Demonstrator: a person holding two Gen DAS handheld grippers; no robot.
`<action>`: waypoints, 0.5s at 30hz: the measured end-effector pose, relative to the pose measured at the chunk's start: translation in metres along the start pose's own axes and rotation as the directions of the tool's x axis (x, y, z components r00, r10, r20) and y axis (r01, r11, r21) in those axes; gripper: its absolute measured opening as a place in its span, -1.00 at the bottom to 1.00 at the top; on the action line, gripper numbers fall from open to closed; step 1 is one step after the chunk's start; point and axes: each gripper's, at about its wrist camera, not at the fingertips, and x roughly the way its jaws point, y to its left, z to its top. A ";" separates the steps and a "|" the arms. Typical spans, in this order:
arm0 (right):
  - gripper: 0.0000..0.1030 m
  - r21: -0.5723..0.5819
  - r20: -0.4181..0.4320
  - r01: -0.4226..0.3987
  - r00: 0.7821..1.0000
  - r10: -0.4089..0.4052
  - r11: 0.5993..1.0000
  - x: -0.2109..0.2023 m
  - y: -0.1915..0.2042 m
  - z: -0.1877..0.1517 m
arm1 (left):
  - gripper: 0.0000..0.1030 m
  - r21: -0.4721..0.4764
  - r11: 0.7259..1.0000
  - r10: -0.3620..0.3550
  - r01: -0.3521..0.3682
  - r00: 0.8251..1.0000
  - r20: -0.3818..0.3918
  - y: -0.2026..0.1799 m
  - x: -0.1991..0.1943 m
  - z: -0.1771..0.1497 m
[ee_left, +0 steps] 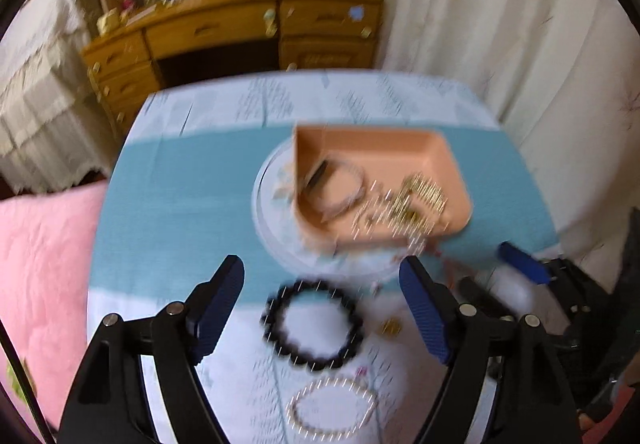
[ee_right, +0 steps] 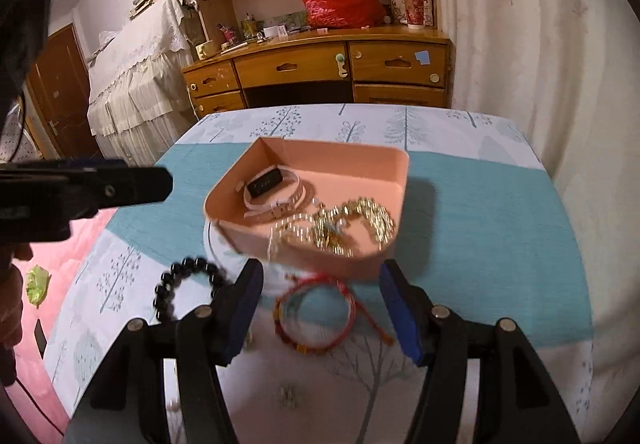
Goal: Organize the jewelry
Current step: 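Withdraw both tools back toward the jewelry on the cloth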
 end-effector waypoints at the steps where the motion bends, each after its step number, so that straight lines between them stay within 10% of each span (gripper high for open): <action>1: 0.18 -0.003 -0.009 -0.001 1.000 0.001 1.000 -0.002 0.000 -0.005 | 0.53 -0.007 1.000 0.004 -0.004 1.000 -0.023 0.003 0.002 -0.007; 15: 0.18 -0.184 -0.183 -0.011 0.983 -0.024 0.983 -0.010 0.025 -0.068 | 0.59 -0.089 0.996 -0.039 0.018 0.969 -0.244 0.005 0.015 -0.096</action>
